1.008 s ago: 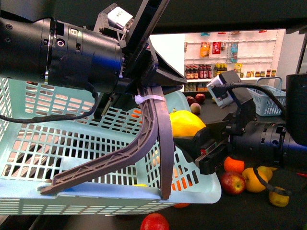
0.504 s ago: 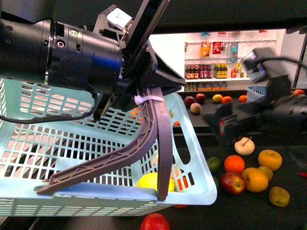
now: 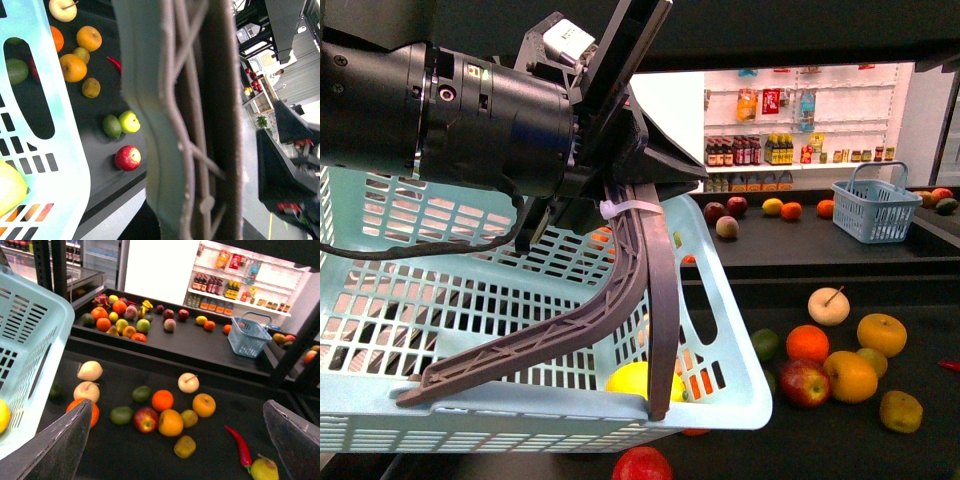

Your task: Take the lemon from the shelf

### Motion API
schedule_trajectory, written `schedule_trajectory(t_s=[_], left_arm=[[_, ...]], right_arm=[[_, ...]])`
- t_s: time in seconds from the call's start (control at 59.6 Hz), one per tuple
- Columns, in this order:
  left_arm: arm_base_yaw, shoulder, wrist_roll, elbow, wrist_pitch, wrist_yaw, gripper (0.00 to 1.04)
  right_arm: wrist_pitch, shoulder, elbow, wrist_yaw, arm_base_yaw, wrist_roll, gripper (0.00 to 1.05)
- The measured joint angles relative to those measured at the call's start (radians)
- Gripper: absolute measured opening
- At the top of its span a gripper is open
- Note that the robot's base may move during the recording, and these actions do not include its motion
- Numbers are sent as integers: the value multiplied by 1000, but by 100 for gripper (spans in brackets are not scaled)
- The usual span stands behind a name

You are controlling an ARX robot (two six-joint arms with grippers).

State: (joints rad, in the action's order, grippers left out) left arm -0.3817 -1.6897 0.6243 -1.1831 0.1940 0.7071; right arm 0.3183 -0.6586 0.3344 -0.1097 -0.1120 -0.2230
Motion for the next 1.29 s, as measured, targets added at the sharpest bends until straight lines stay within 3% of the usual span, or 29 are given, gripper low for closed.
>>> schedule_trajectory(t_s=[0.067, 0.168, 0.403, 0.688, 1.293], left_arm=[[0, 0, 0, 0, 0, 1, 7], [0, 0, 0, 0, 0, 0, 7], [0, 0, 2, 0, 0, 5, 7], [0, 0, 1, 0, 0, 2, 7], [0, 0, 0, 0, 0, 0, 7]], right_arm=[[-146, 185, -40, 61, 23, 5, 102], [-351, 420, -60, 102, 93, 120, 87], [-347, 543, -217, 106, 109, 197, 50], [-332, 585, -254, 106, 110, 208, 5], [-320, 652, -319, 107, 110, 209, 7]])
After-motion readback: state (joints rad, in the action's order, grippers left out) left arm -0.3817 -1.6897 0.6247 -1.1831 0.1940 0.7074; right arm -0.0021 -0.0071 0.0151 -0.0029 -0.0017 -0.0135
